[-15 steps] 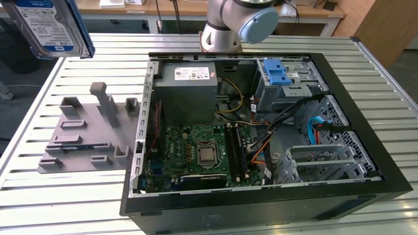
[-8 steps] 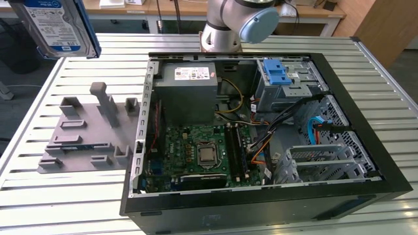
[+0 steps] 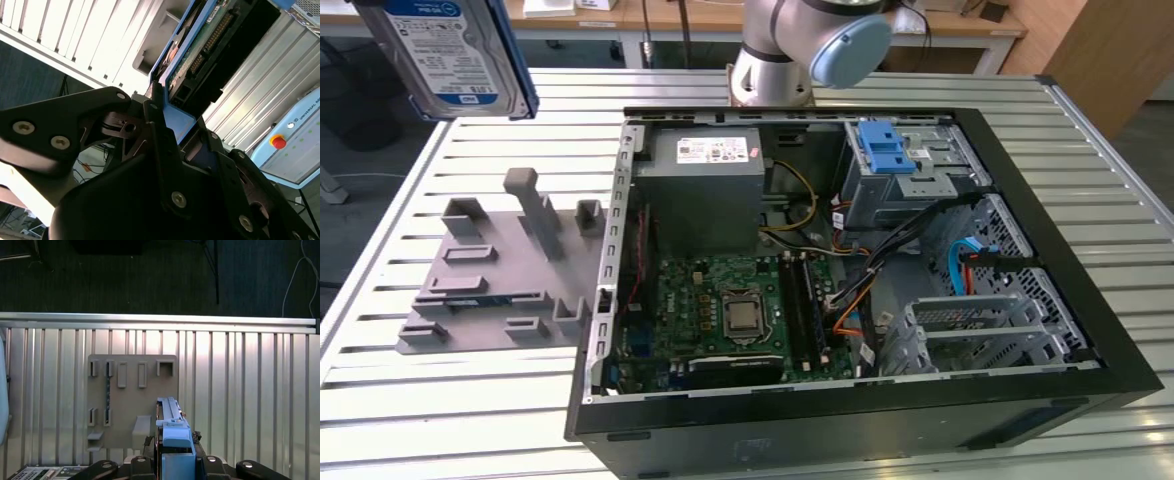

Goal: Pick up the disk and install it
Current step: 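Pick up the disk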

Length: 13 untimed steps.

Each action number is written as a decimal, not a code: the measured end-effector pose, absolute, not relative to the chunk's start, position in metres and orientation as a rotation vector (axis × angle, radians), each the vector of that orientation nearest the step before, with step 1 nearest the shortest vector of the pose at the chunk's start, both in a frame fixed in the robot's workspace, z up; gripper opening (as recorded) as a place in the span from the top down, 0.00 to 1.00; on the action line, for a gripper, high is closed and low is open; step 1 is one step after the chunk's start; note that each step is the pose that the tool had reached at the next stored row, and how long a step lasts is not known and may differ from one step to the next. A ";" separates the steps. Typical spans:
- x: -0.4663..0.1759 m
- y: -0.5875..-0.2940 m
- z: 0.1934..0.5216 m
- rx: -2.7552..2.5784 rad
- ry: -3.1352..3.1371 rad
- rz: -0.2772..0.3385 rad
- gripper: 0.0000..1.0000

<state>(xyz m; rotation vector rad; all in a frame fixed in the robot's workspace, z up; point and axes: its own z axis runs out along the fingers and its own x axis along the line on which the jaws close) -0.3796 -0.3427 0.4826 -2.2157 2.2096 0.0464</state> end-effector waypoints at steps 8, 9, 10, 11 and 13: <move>-0.370 -0.343 0.483 -2.216 2.210 0.046 0.64; -0.369 -0.343 0.483 -2.216 2.210 0.046 0.64; -0.369 -0.343 0.483 -2.216 2.210 0.046 0.64; -0.368 -0.343 0.483 -2.216 2.210 0.046 0.64; -0.366 -0.343 0.483 -2.216 2.209 0.046 0.64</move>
